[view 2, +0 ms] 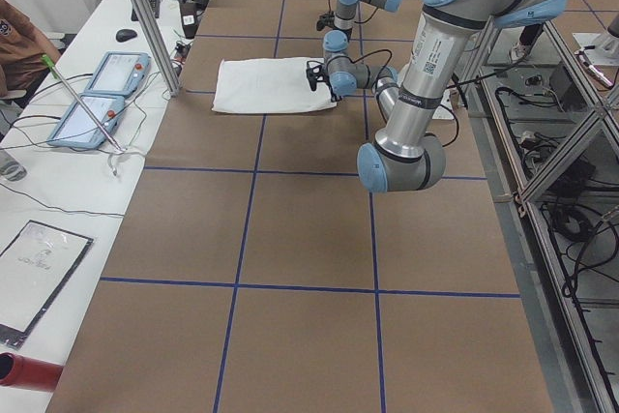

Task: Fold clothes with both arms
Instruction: 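Grasp the near corners of the folded white shirt with both grippers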

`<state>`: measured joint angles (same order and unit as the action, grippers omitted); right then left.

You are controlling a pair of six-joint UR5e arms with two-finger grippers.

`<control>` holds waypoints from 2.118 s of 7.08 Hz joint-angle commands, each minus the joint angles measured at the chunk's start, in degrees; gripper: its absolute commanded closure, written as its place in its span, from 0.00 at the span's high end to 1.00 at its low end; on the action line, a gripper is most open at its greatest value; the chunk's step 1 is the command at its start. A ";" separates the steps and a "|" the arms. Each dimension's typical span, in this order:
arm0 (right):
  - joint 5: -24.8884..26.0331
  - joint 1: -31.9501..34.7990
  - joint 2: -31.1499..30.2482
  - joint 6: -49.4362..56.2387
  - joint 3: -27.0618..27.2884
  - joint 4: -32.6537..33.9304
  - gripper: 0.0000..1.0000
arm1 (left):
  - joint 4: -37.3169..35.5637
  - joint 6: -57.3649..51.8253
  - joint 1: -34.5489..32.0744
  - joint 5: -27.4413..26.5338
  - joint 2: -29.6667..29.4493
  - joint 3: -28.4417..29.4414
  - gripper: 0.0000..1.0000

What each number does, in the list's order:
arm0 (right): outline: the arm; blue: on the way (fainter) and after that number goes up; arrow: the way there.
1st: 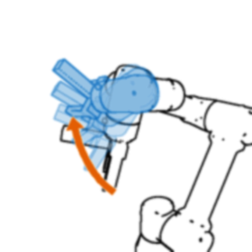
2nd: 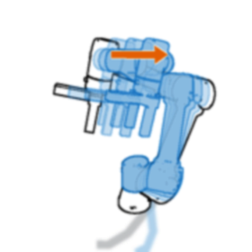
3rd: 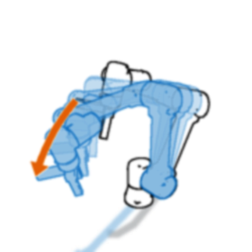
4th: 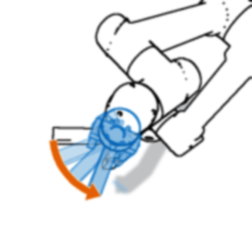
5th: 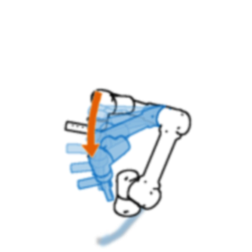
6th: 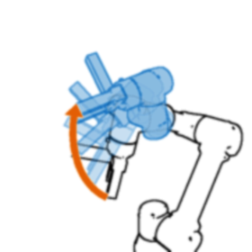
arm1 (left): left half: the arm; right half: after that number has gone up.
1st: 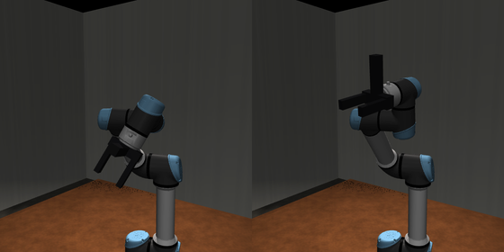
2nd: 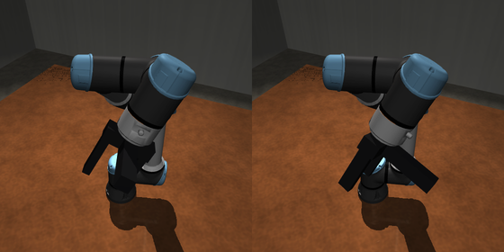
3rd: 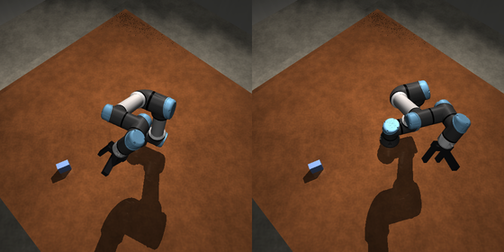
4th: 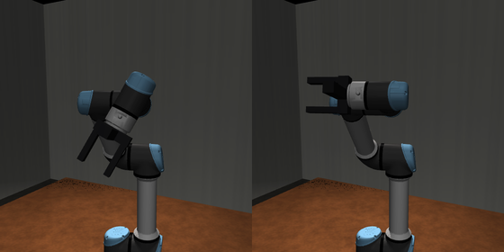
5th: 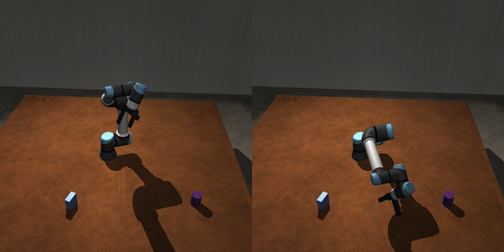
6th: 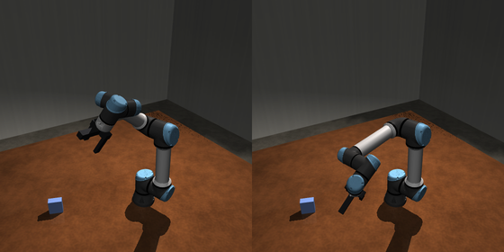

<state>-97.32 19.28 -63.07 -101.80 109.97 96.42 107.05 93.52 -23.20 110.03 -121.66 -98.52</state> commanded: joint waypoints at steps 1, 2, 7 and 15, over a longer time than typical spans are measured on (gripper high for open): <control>0.12 -0.03 0.23 -1.55 -2.12 -0.44 1.00 | 0.00 -0.09 0.00 -0.08 -0.07 0.00 0.00; 0.03 -0.12 0.23 -2.08 -4.05 -3.49 1.00 | 0.00 -0.09 0.00 -0.08 -0.07 0.00 0.00; -0.15 -0.30 -0.47 -2.17 -6.79 -6.95 1.00 | 0.01 -0.09 0.00 -0.08 -0.25 0.00 0.00; -0.15 -1.96 -1.61 -4.98 -5.65 -6.42 1.00 | 0.27 -0.44 0.00 -0.08 -0.16 0.44 0.00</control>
<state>-97.50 17.62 -64.31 -106.12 103.98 89.99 107.30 93.10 -23.20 109.95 -121.82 -98.18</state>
